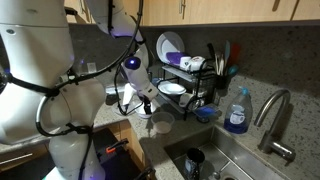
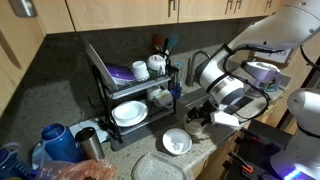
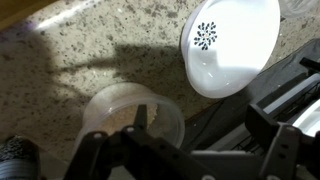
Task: Take the bowl from the rack and put it on the counter
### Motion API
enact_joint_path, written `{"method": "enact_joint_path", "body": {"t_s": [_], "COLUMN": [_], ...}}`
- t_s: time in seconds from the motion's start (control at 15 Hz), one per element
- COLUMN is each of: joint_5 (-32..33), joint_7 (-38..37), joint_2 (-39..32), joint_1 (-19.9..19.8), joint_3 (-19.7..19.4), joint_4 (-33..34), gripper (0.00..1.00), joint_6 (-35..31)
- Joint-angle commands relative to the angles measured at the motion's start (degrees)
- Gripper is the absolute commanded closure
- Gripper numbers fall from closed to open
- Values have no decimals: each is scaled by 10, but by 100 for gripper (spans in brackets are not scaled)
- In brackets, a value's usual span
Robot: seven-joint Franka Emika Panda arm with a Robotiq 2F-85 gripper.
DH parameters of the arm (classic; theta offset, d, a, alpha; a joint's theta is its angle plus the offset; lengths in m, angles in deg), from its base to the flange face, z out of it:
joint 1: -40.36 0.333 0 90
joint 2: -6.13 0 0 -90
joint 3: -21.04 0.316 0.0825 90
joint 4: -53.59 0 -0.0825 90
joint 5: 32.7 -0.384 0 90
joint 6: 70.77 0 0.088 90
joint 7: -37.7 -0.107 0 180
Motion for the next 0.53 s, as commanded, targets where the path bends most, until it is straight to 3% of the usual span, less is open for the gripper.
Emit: {"method": "enact_joint_path", "body": {"t_s": [0.0, 0.07, 0.13, 0.47], "joint_5": [80, 20, 35, 33], "joint_7": [-114, -23, -45, -40], "joint_2": [32, 17, 20, 19], "joint_1": [-89, -21, -38, -29], "joint_3": [117, 26, 48, 36], "joint_4": [-8, 0, -1, -2], "gripper": [0, 0, 0, 0], "joint_6": [-59, -28, -31, -30]}}
